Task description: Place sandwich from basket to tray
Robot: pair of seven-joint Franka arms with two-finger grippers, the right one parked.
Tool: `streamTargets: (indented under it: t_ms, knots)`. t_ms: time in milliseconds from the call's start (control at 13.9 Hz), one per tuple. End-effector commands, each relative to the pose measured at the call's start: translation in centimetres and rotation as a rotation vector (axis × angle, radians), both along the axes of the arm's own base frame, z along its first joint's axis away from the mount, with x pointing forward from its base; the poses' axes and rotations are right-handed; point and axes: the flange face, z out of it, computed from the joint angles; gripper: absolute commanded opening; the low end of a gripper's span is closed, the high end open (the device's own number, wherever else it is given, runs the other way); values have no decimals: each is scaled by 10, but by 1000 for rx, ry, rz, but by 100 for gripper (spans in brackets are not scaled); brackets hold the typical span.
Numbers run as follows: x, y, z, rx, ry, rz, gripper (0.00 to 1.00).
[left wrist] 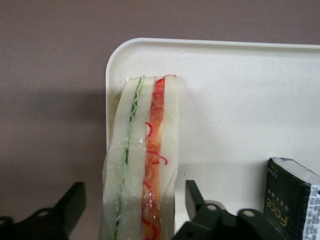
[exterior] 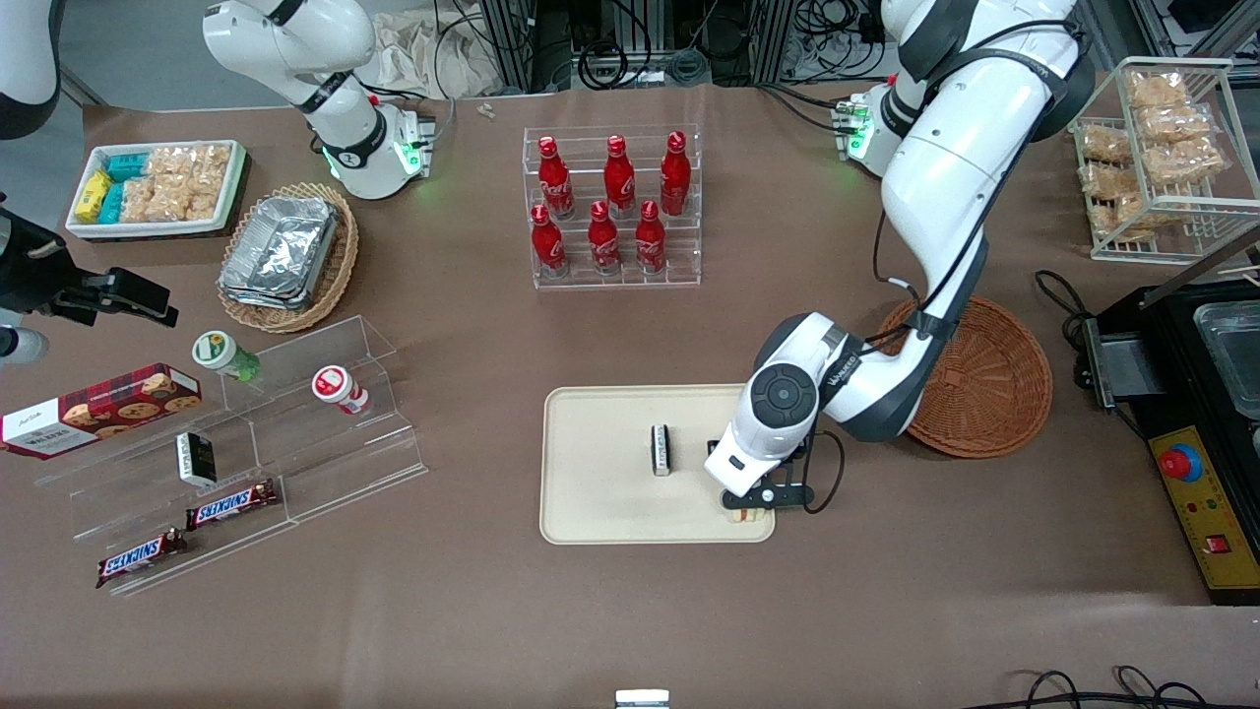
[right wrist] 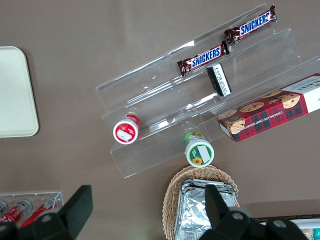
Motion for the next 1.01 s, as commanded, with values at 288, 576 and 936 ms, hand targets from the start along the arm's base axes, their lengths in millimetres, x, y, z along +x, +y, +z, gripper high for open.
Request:
streamTargets:
  t_ms: [288, 576, 936]
  knots:
    - [18, 7, 68, 2, -106, 94, 100]
    - [9, 52, 167, 93, -91, 124, 100]
    - [-59, 156, 277, 29, -20, 40, 100]
